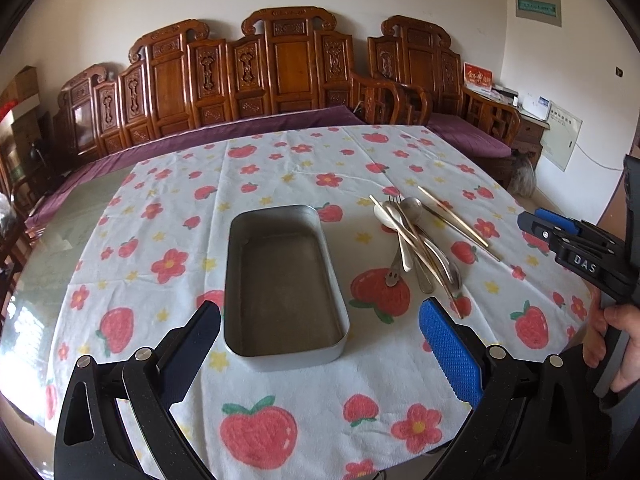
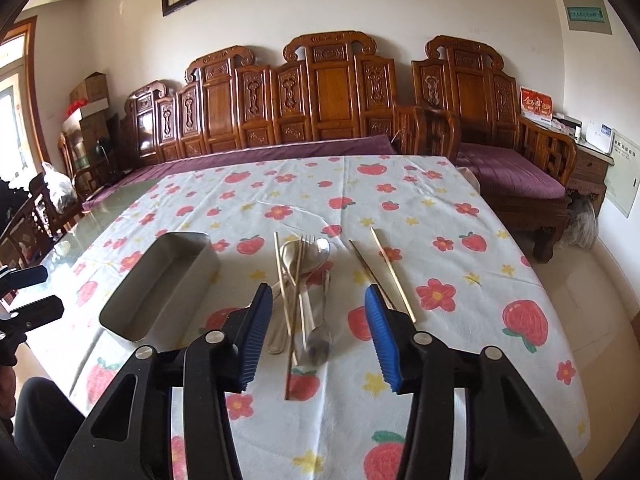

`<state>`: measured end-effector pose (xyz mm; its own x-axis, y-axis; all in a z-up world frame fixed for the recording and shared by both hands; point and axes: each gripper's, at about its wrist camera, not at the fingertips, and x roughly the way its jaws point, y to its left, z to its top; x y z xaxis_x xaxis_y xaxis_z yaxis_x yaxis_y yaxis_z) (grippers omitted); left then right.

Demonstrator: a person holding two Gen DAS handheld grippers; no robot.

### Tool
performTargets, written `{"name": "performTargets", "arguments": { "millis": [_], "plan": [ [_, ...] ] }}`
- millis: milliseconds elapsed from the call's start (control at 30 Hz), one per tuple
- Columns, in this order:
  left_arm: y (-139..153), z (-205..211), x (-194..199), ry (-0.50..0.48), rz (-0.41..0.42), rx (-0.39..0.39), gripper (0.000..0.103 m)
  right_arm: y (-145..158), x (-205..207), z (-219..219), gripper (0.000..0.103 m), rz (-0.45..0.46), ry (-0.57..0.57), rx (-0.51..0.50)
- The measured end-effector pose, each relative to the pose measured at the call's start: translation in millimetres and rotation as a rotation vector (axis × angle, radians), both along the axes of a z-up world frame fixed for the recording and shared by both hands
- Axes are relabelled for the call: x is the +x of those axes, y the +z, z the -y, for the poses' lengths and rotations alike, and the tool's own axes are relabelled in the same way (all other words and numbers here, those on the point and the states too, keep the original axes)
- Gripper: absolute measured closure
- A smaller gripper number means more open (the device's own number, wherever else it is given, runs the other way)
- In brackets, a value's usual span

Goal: Organize utensils
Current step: 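Reach the right gripper to the utensil pile and grasp a dark chopstick, then grasp a light wooden chopstick with the left gripper while the right gripper holds the dark chopstick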

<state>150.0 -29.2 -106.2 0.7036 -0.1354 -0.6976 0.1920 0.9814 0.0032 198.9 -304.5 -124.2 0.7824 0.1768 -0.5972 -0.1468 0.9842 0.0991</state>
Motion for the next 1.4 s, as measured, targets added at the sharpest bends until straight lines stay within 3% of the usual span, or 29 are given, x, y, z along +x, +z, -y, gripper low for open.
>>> {"name": "performTargets", "arguments": {
  "millis": [267,400,567,767,967,1200,1400],
  "plan": [
    [-15.7,22.1,32.5,-0.058,-0.040,-0.006,0.006,-26.3,59.3,19.0,0.059,-0.048,0.006,-0.046],
    [-24.4,34.8,48.0,-0.072,-0.062,0.002,0.006,-45.5,86.0,38.5,0.062,-0.101,-0.004,-0.015],
    [-36.4,46.2,65.7,-0.072,-0.084,0.005,0.007,-68.9,92.0,43.4,0.069,-0.151,0.014,0.032],
    [-46.2,57.4,87.0,-0.062,-0.089,0.013,0.007,-86.8,88.7,12.0,0.079,-0.215,0.134,0.130],
    [-46.9,58.8,97.5,-0.041,-0.094,0.027,0.007,-94.1,87.1,-35.4,0.089,-0.262,0.284,0.103],
    [-46.3,56.3,92.7,-0.030,-0.103,0.038,0.007,-111.5,101.2,-37.8,0.091,-0.345,0.255,0.062],
    [-49.5,59.8,91.8,-0.025,-0.119,0.040,0.007,-102.6,103.4,-21.5,0.097,-0.339,0.231,0.136]
  ]
}}
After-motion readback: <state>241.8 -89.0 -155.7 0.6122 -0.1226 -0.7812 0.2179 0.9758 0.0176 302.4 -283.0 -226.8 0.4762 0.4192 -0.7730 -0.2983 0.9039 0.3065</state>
